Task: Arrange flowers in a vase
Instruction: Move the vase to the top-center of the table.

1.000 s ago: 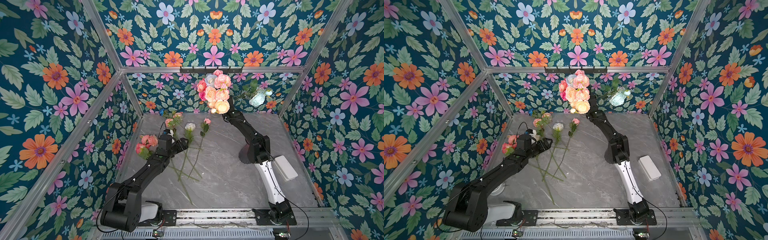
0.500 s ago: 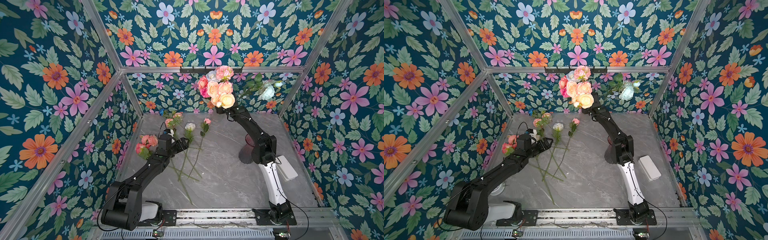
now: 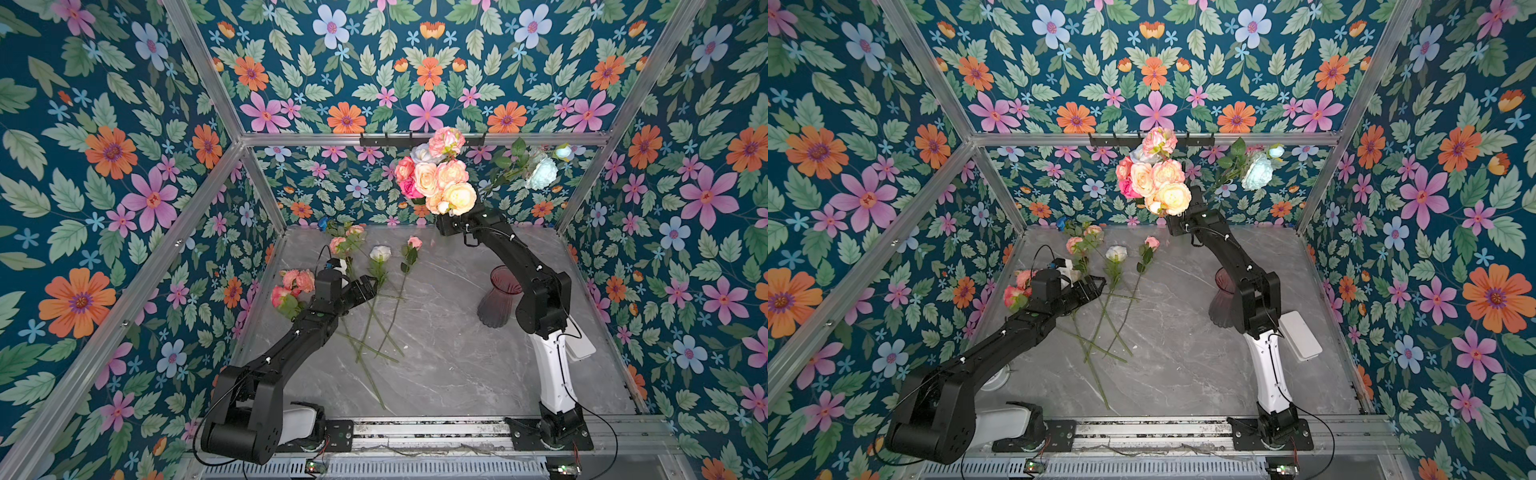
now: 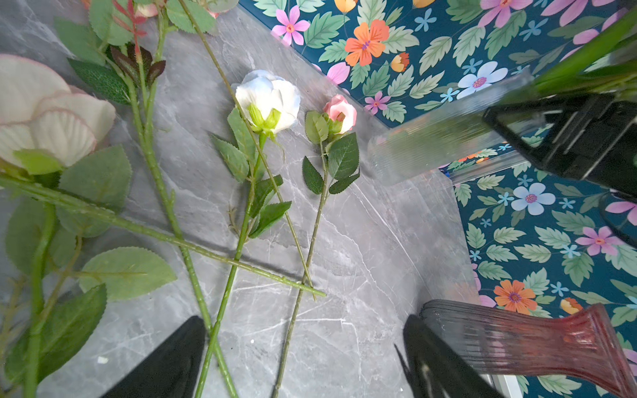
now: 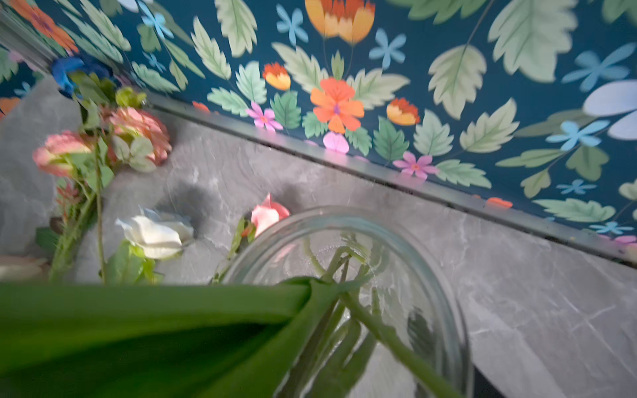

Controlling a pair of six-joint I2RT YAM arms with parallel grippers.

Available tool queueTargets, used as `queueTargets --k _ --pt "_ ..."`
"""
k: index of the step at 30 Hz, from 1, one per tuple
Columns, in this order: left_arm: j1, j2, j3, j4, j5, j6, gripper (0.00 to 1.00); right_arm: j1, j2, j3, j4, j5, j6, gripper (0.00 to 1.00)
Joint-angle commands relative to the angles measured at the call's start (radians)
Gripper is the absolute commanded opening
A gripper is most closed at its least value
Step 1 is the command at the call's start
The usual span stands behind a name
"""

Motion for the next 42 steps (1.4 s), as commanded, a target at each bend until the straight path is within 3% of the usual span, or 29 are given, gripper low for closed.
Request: queueTargets --k 1,14,18,28,42 --pt "0.001 -0.003 0.000 0.028 0.009 -0.001 0.91 0.003 -0.047 -0.038 0.102 -0.006 -0.029 0.59" --pt "0.002 -0.004 0.005 0.023 0.005 -0.002 0.91 0.014 -0.186 -0.397 0.377 0.014 -0.019 0.62" --pt "0.002 -0.010 0.009 0.014 0.001 -0.001 0.91 0.017 -0.182 -0.407 0.377 0.011 -0.013 0.65" --pt "0.002 -0.023 0.006 0.009 -0.007 0.002 0.91 0.018 -0.197 -0.425 0.386 0.016 0.001 0.89" --pt "0.006 -0.029 0.001 0.018 -0.004 -0.002 0.91 0.024 -0.270 -0.566 0.421 0.030 0.032 0.99"
